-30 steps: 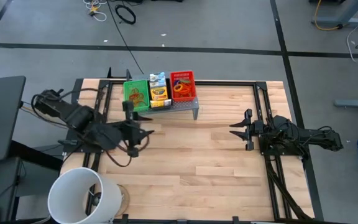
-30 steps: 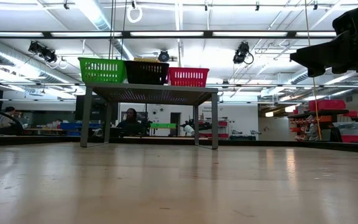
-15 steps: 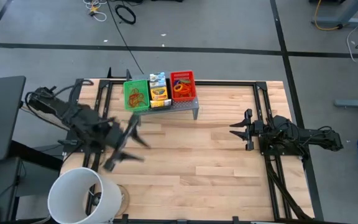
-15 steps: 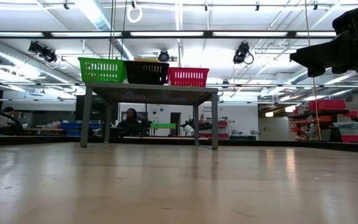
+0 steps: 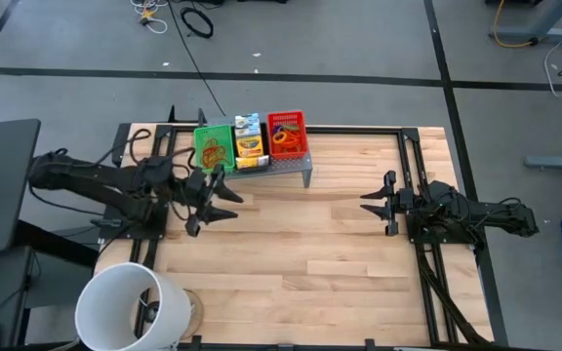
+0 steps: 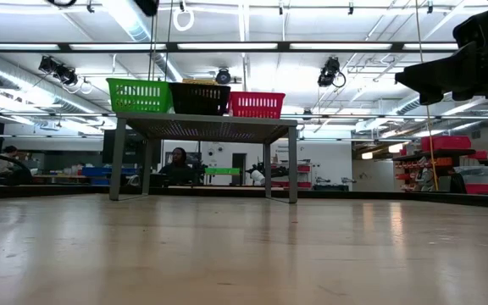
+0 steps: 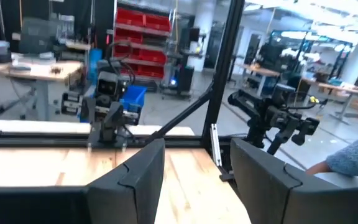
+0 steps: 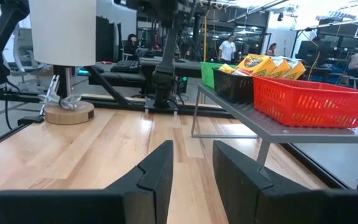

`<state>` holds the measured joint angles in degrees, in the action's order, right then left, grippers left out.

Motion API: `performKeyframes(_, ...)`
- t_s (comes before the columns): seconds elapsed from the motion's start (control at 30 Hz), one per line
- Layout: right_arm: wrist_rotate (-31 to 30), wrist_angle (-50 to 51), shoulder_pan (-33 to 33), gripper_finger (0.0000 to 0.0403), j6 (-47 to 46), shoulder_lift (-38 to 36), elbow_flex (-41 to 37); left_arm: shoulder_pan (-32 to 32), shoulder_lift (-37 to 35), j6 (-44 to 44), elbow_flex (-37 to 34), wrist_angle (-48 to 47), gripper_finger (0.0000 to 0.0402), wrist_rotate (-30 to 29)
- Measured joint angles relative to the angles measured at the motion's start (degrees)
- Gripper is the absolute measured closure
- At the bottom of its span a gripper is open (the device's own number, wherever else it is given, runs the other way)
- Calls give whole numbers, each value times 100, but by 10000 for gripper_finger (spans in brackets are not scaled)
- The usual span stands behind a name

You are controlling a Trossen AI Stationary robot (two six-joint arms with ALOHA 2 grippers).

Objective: Pick & Place Office Desk Supplies
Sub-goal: Return to Home Position

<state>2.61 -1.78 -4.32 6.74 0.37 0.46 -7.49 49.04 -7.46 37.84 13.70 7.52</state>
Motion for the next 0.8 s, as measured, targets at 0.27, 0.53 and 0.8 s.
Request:
performKeyframes(0.27, 2, 2, 0, 284, 0, 2, -1, 506, -322, -207, -1116, 654, 211, 172)
performKeyframes(0.53, 13, 0, 0, 284, 0, 2, -1, 787, -369, -318, -1796, 1276, 211, 465)
performKeyframes(0.8, 19, -2, 0, 284, 0, 0, -1, 1084, -368, -345, -2750, 2417, 211, 505)
